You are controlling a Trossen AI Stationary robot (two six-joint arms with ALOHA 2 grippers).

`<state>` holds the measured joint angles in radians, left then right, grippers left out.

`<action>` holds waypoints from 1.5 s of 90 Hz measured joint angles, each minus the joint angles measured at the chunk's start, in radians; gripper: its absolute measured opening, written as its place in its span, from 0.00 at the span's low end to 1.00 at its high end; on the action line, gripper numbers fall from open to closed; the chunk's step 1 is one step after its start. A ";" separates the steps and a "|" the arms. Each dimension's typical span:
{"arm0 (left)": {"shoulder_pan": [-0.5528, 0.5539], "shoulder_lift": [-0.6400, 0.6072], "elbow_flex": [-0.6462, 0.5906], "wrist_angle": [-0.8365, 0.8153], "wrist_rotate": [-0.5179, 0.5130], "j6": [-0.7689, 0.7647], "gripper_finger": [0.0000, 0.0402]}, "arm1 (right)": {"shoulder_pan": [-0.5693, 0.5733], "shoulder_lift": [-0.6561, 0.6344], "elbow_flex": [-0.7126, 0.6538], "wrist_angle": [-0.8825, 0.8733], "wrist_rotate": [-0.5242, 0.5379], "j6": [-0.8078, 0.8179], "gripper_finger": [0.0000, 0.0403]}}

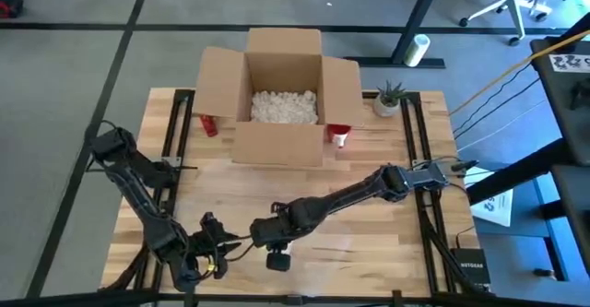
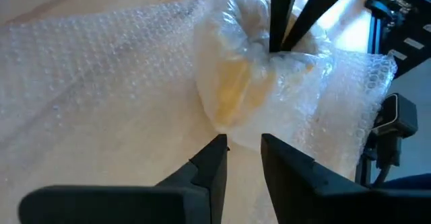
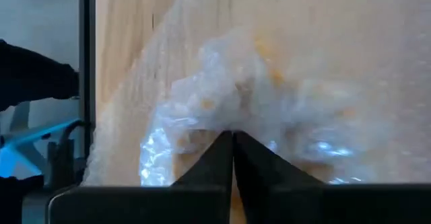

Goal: Wrap mug
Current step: Wrap the yellow mug with bubble wrap

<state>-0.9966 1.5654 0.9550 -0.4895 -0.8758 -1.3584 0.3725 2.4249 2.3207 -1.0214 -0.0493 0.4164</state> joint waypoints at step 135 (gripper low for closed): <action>0.001 0.000 0.000 0.003 0.000 -0.004 0.18 | -0.003 -0.093 -0.353 0.226 -0.034 0.088 0.00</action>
<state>-0.9958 1.5650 0.9550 -0.4870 -0.8757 -1.3620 0.3698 2.3321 1.9678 -0.7953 -0.0834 0.5041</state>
